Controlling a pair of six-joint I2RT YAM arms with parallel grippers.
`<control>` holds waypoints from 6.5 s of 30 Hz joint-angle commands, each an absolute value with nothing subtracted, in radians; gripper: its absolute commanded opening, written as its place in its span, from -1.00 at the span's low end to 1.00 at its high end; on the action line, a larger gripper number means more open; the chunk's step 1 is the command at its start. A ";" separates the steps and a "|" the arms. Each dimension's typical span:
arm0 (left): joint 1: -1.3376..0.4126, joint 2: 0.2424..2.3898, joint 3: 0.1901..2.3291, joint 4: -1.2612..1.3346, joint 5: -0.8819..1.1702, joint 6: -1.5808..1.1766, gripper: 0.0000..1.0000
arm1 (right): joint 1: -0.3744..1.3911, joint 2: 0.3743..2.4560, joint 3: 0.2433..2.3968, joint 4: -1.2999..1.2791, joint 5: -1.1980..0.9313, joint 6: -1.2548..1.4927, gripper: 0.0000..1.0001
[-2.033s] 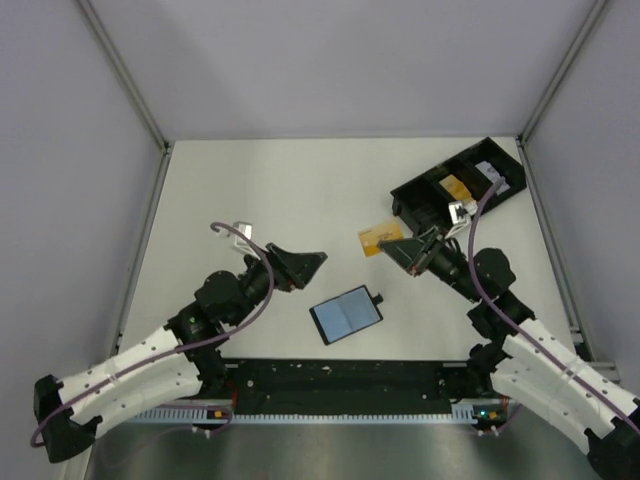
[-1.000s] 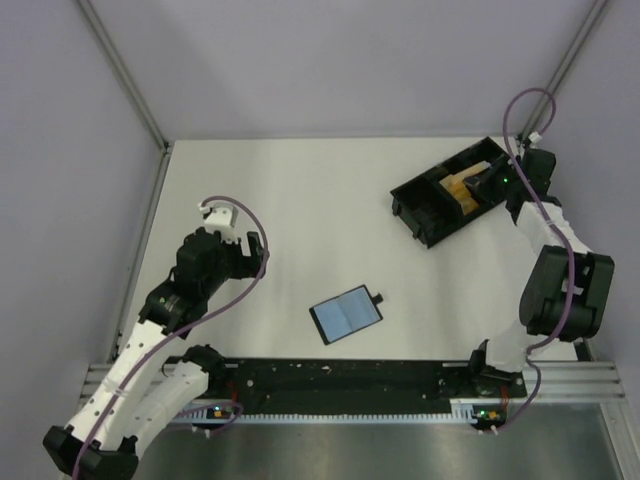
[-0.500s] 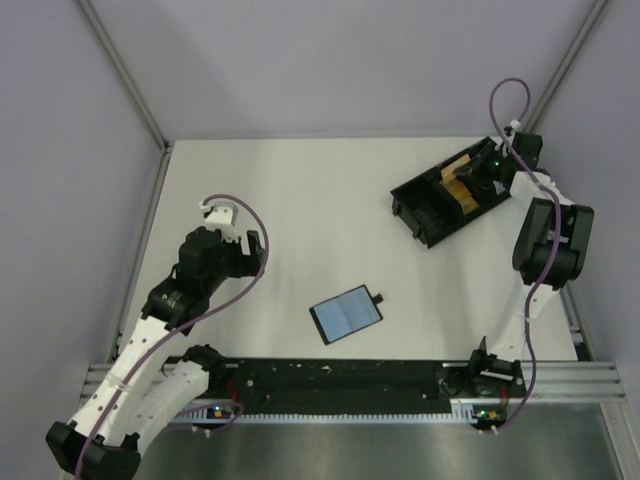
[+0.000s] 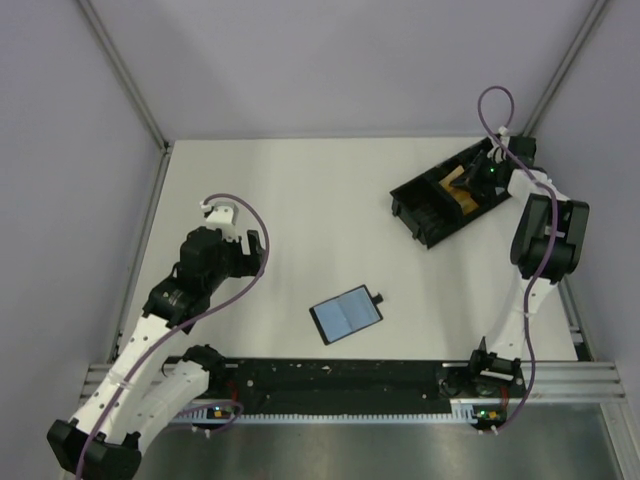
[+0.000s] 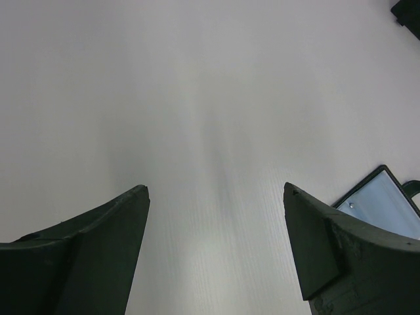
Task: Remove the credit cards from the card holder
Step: Place the credit card in the storage box, then remove the credit card from the card holder.
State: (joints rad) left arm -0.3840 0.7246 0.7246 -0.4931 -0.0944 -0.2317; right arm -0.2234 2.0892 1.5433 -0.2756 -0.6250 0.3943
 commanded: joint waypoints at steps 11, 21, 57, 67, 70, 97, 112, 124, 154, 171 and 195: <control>-0.376 0.707 0.721 -0.459 -0.083 -0.213 0.73 | -0.210 2.010 1.611 -0.391 -0.437 0.324 -0.19; -0.374 0.689 0.719 -0.460 -0.069 -0.216 0.72 | -0.166 1.827 1.591 -0.451 -0.204 0.296 0.24; -0.848 0.971 0.469 0.021 0.015 -0.830 0.26 | 0.704 1.192 0.641 -0.134 -0.258 0.541 0.22; -0.902 1.163 0.454 0.066 -0.026 -0.862 -0.18 | 0.732 1.270 0.577 -0.089 -0.233 0.561 -0.02; -0.908 1.190 0.436 0.081 -0.029 -0.879 -0.38 | 0.736 1.296 0.569 -0.074 -0.242 0.566 -0.08; -0.925 1.330 0.405 0.140 -0.005 -0.928 -0.62 | 0.791 1.428 0.587 0.086 -0.409 0.638 -0.32; -0.927 1.054 0.262 0.140 -0.152 -1.061 -0.55 | 1.008 1.511 0.788 0.045 -0.422 0.612 -0.22; -0.928 0.863 0.319 -0.020 -0.109 -0.993 -0.36 | 0.962 1.327 0.756 -0.250 -0.017 0.540 0.14; -0.986 1.259 0.365 0.163 -0.011 -1.037 -0.64 | 0.930 1.411 0.669 -0.264 -0.005 0.649 0.23; -0.986 1.253 0.357 0.175 -0.015 -1.040 -0.67 | 0.928 1.440 0.661 -0.221 -0.063 0.658 0.26; -0.986 1.195 0.330 0.164 -0.049 -1.054 -0.69 | 0.928 1.433 0.695 -0.035 -0.209 0.669 0.08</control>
State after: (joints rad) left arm -0.9829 1.2533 0.3470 0.1722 -0.0124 -1.0492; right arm 0.9283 1.4742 0.6739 -0.0189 -0.2409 0.6884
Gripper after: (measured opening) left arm 0.155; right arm 0.541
